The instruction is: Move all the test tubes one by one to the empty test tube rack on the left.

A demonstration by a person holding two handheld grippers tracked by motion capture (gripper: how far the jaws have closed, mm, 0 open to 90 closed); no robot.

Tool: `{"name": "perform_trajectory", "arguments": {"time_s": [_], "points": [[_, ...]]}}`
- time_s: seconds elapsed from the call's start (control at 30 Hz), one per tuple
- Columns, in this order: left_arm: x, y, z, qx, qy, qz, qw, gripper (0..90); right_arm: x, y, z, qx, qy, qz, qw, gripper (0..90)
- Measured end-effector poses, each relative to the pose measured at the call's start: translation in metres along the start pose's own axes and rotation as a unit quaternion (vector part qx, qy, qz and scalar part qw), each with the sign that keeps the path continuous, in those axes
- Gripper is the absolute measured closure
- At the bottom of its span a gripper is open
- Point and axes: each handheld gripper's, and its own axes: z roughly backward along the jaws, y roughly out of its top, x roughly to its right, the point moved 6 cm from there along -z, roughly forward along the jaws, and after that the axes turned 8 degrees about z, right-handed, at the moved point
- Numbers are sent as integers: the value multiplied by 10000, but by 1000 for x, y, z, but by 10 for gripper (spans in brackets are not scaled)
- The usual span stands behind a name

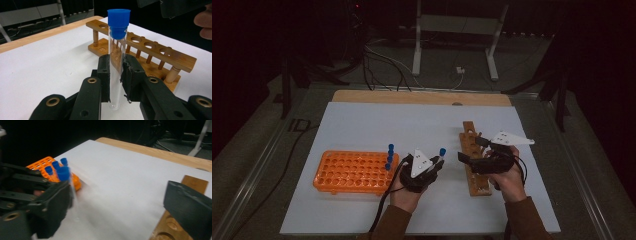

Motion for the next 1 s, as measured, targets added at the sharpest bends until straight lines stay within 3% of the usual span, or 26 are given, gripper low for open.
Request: {"name": "perform_trajectory", "arguments": {"time_s": [0.2, 0.33, 1.0], "points": [[-6, -1, 11, 58, -23, 86, 9999, 775, 8, -4, 4, -25, -178, -38, 9998, 3], [-8, -3, 19, 57, -57, 23, 10000, 775, 12, -5, 6, 2, -235, -67, 9997, 3], [-37, -22, 66, 151, -64, 196, 9997, 775, 18, -7, 9, -17, -336, -125, 9994, 3]]}}
